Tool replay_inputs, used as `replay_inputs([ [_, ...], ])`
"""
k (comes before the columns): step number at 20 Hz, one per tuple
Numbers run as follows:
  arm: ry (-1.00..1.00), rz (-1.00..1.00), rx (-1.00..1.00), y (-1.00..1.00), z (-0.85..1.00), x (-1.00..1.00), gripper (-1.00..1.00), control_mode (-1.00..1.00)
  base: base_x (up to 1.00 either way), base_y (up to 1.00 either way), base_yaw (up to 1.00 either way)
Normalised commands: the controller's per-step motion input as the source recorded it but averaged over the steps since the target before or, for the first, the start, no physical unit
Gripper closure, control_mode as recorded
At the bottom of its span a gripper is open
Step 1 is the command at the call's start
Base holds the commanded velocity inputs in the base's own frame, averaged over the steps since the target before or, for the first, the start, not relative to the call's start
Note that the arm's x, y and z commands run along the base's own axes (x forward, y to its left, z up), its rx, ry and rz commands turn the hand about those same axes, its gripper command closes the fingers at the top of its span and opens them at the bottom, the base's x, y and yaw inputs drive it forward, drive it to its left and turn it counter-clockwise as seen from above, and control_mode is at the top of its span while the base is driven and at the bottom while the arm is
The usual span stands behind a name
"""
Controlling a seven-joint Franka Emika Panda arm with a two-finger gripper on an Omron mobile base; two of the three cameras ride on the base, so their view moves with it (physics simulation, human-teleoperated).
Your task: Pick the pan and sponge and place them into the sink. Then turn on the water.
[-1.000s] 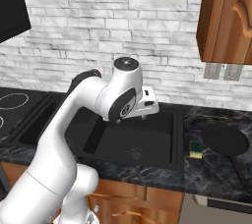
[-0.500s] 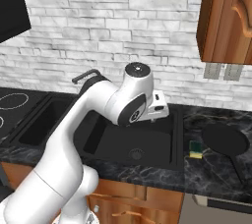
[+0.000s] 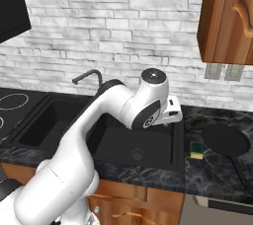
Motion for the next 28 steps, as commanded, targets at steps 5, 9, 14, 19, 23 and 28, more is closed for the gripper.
replay_inputs([
  [5,0.0,-0.01,0.01,-0.36,-0.08,0.03,-1.0,-1.0,0.0,0.0,0.0],
  [9,0.0,-0.01,0.0,-0.34,-0.09,0.02,-1.0,-1.0,0.0,0.0,0.0],
  [14,0.01,-0.04,0.0,-0.32,-0.13,0.05,-1.0,-1.0,0.0,0.0,0.0],
  [19,0.0,-0.05,0.0,-0.31,-0.12,0.07,-1.0,-1.0,0.0,0.0,0.0],
  [23,0.0,-0.04,0.0,-0.3,-0.14,0.12,-1.0,-1.0,0.0,0.0,0.0],
  [28,0.0,-0.03,0.0,-0.33,-0.14,0.15,-1.0,-1.0,0.0,0.0,0.0],
])
